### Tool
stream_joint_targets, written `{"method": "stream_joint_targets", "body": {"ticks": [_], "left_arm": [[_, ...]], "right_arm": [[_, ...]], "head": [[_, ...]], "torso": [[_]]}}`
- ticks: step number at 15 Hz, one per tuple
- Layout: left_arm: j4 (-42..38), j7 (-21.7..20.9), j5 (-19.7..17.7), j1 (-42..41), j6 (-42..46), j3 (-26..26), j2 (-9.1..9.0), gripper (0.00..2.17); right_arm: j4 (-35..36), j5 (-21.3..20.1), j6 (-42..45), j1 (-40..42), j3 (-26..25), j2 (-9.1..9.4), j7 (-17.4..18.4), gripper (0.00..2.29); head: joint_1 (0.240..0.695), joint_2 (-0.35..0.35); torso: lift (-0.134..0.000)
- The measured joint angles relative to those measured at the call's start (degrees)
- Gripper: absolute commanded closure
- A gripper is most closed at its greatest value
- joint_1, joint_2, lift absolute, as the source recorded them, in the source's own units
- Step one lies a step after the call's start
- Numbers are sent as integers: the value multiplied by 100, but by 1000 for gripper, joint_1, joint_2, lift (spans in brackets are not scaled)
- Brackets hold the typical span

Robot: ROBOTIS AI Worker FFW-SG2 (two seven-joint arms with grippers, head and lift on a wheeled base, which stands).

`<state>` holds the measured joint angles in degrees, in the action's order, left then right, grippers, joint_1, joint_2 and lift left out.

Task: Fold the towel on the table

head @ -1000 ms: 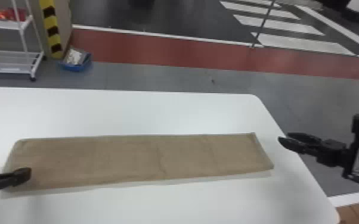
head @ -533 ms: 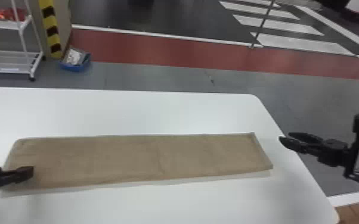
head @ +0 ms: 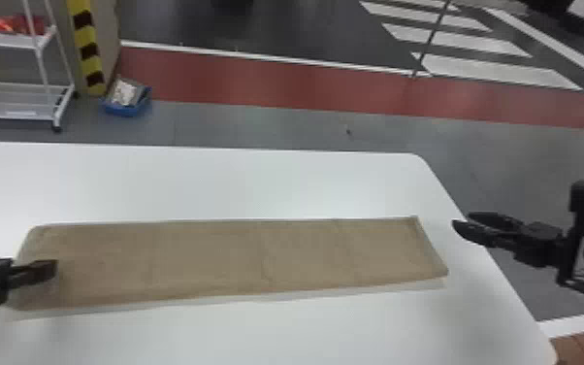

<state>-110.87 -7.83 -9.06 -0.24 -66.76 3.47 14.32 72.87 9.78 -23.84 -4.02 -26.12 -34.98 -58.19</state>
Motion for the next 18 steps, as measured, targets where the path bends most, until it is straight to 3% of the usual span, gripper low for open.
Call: {"method": "stream_joint_targets", "body": {"ticks": [3, 5, 7, 12, 16, 18], "left_arm": [[21, -2, 85, 39, -11, -43, 8, 572], [18, -43, 104, 49, -37, -48, 24, 1251], [-29, -52, 91, 48, -178, -48, 31, 1696], [-429, -144, -77, -81, -444, 22, 38, 1710], [-978, -188, -1142, -215, -499, 567, 42, 1710], [-1170, -153, -1495, -119, -737, 664, 40, 1710]], "right_arm": [[-1, -4, 15, -3, 2, 4, 1, 437], [2, -4, 7, -4, 3, 18, 1, 437], [43, -2, -17, -4, 9, 48, -7, 437], [318, 91, -112, 153, -19, 195, -25, 434], [1010, 215, -394, 447, -146, 552, -39, 437], [1324, 258, -565, 523, -159, 785, -23, 441]], "head": [[695, -254], [695, -253], [695, -250], [695, -247], [695, -231], [695, -221]], "torso": [[-124], [-124], [-124], [-124], [-124], [-124]]}}
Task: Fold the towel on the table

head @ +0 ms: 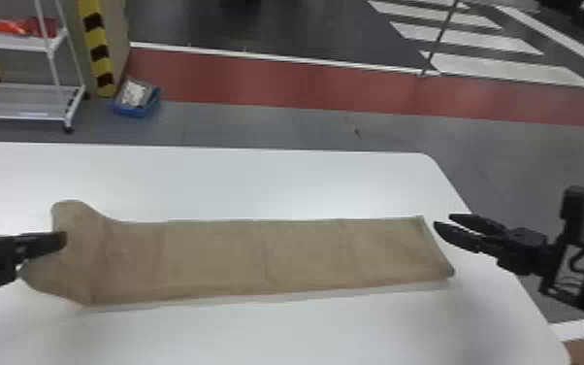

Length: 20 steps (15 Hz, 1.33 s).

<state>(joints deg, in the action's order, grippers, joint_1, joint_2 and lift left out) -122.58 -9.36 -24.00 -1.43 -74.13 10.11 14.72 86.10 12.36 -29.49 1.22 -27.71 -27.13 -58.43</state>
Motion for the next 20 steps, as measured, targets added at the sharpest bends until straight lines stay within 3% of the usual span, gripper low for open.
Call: {"method": "stream_joint_targets", "body": {"ticks": [1, 4, 5, 12, 20], "left_arm": [[-104, 48, -178, 66, -134, 12, -2, 1710], [-331, 209, -540, 230, -425, -48, -42, 1710], [-361, 258, -592, 281, -456, -105, -63, 1710], [-345, 509, -810, 750, -567, -666, -192, 1706], [-129, 621, -920, 1402, -757, -1262, -295, 1710]], "right_arm": [[141, -25, -43, 34, 24, 148, 24, 518], [277, -143, -24, 79, 265, 483, 272, 1531], [283, -159, -24, 105, 367, 538, 355, 1602], [399, -466, -43, 215, 971, 891, 659, 1605], [537, -923, -631, 60, 1729, 1155, 957, 1602]], "head": [[695, -217], [695, -203], [695, -200], [695, -192], [695, -180]], "torso": [[-124], [-124], [-124], [-124], [-124]]}}
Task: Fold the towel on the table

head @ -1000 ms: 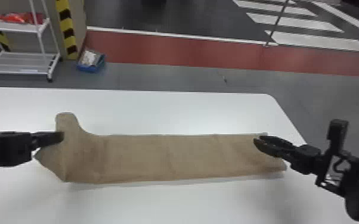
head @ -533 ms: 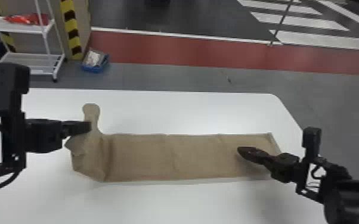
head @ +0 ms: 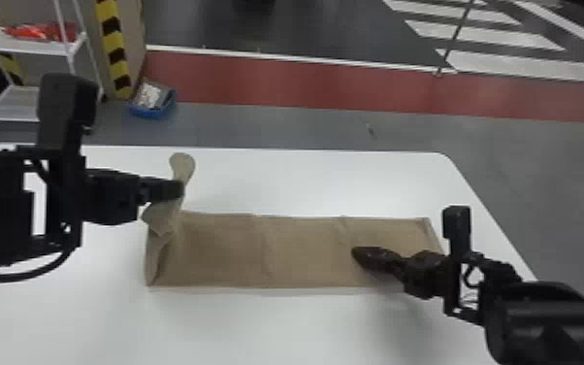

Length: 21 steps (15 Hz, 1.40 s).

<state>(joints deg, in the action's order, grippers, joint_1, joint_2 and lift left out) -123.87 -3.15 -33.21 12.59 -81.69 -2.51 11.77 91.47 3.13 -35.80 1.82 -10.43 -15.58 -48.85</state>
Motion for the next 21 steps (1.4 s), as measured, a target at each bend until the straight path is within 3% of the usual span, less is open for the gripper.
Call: {"method": "stream_joint_targets", "body": {"ticks": [10, 12, 17, 21], "left_arm": [[55, -41, -107, -53, -1, 55, 3, 1710], [10, -46, -153, -129, -1, 80, 33, 1710], [-15, -81, -236, -260, -1, 144, 55, 1710], [-15, -106, -239, -260, -1, 137, 54, 1710]], "right_arm": [[165, -668, -799, -442, 1775, 740, 570, 1602], [357, -654, -806, -348, 1738, 773, 564, 1585], [909, -387, -887, -63, 1028, 734, 512, 1585], [1059, -382, -933, 25, 897, 732, 511, 1585]], "head": [[695, 0], [695, 16], [695, -34], [695, -47]], "torso": [[-124], [-124], [-124], [-124]]}}
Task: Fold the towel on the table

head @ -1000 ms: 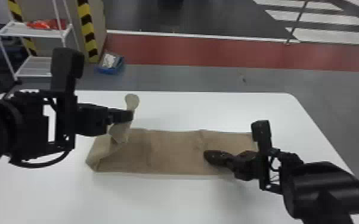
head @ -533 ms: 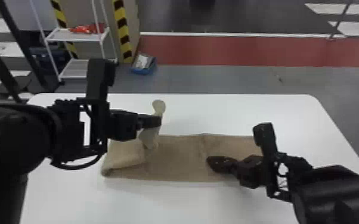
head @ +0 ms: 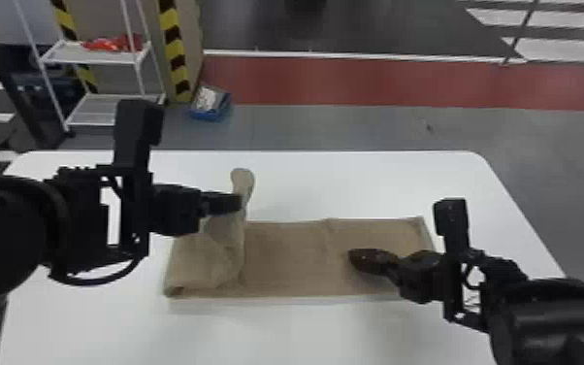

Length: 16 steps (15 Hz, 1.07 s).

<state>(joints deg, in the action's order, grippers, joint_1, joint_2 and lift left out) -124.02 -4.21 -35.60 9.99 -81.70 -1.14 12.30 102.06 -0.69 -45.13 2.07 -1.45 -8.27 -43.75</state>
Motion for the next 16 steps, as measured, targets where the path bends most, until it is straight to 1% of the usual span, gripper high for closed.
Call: {"method": "stream_joint_targets", "body": {"ticks": [4, 6, 8, 10, 13, 14, 16], "left_arm": [[-7, -62, 7, -108, 1, 83, 24, 1710], [-16, -124, 25, -190, 23, 204, 48, 1710], [-18, -144, 125, -270, 81, 329, 69, 1710], [-18, -127, 361, -341, 160, 459, 166, 1710], [4, -110, 971, -545, 469, 540, 275, 1710], [35, -82, 1193, -629, 635, 540, 322, 1710], [118, -45, 1524, -775, 1026, 539, 380, 1710]], "right_arm": [[11, -53, 5, -62, -94, -13, -7, 1585], [-65, -51, 90, -80, -241, -46, -56, 1585], [-144, -46, 224, -63, -377, -75, -76, 1585], [-251, -29, 359, -24, -601, -171, -128, 1585], [-264, 162, 435, 117, -1046, -347, -299, 1585], [-213, 204, 438, 193, -1180, -404, -319, 1585], [-186, 232, 447, 286, -1352, -530, -321, 1585]], "head": [[695, -52], [695, -58], [695, -57], [695, -54], [695, -50], [695, -48], [695, -49]], "torso": [[-124], [-124], [-124], [-124], [-124], [-124], [-124]]}}
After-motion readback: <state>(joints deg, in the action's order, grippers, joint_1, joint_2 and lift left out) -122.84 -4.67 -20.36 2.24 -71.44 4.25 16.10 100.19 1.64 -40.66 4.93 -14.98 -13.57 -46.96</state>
